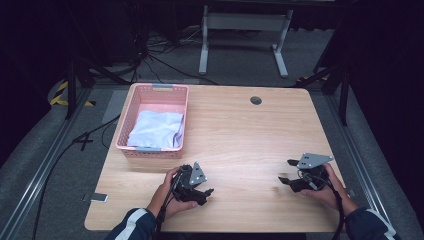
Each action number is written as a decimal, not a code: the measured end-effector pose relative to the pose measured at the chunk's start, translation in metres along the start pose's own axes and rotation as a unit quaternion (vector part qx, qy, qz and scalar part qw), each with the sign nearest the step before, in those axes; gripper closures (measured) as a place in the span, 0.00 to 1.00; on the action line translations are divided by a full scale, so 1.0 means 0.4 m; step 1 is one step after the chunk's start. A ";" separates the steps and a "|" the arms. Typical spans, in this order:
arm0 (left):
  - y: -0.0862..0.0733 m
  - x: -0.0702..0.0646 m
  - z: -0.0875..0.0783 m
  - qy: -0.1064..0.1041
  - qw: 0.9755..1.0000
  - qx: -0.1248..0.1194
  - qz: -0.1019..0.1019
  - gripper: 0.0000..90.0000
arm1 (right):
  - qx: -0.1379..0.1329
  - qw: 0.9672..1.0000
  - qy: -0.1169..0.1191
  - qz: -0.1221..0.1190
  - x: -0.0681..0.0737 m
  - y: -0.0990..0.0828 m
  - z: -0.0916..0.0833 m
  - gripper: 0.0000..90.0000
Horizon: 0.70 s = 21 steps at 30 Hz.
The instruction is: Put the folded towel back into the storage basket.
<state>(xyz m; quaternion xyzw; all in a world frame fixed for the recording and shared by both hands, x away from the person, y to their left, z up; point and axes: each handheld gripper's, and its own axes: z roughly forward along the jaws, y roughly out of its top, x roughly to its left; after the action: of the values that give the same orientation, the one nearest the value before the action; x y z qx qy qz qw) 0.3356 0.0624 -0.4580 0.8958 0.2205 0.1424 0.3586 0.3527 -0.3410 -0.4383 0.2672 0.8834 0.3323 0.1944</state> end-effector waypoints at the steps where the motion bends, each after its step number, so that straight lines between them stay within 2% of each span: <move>1: 0.000 0.001 0.003 -0.004 1.000 0.001 0.002 0.25 | 0.004 1.000 -0.004 0.005 0.000 -0.014 -0.004 0.30; 7: 0.000 0.001 0.019 -0.015 1.000 0.006 0.005 0.25 | 0.002 0.999 -0.012 0.037 -0.017 -0.096 -0.037 0.29; 9: -0.001 0.000 0.026 -0.024 1.000 0.009 0.003 0.25 | 0.001 0.999 -0.016 0.048 -0.020 -0.113 -0.046 0.29; 12: -0.001 0.002 0.037 -0.035 0.999 0.014 0.012 0.25 | 0.004 0.998 -0.026 0.061 -0.022 -0.136 -0.055 0.29; 13: -0.001 0.003 0.040 -0.035 0.999 0.013 0.012 0.25 | 0.000 0.997 -0.021 0.067 -0.023 -0.145 -0.058 0.29; 15: 0.000 0.009 0.051 -0.047 0.999 0.006 -0.002 0.24 | -0.007 0.996 -0.012 0.087 -0.027 -0.157 -0.062 0.28; 18: -0.001 0.020 0.061 -0.058 0.998 -0.003 -0.009 0.22 | -0.018 0.994 -0.017 0.109 -0.031 -0.173 -0.062 0.22; 19: -0.003 0.020 0.061 -0.060 0.998 -0.002 -0.017 0.22 | -0.020 0.994 -0.018 0.110 -0.032 -0.175 -0.062 0.22; 21: -0.002 0.023 0.066 -0.060 0.998 -0.008 -0.010 0.21 | -0.018 0.993 -0.021 0.112 -0.032 -0.176 -0.064 0.22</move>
<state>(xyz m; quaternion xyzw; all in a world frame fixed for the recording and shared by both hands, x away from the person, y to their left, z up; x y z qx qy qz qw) 0.3541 0.0523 -0.4762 0.8976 0.2059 0.0863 0.3801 0.3253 -0.4060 -0.4669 0.3672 0.8378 0.3623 0.1790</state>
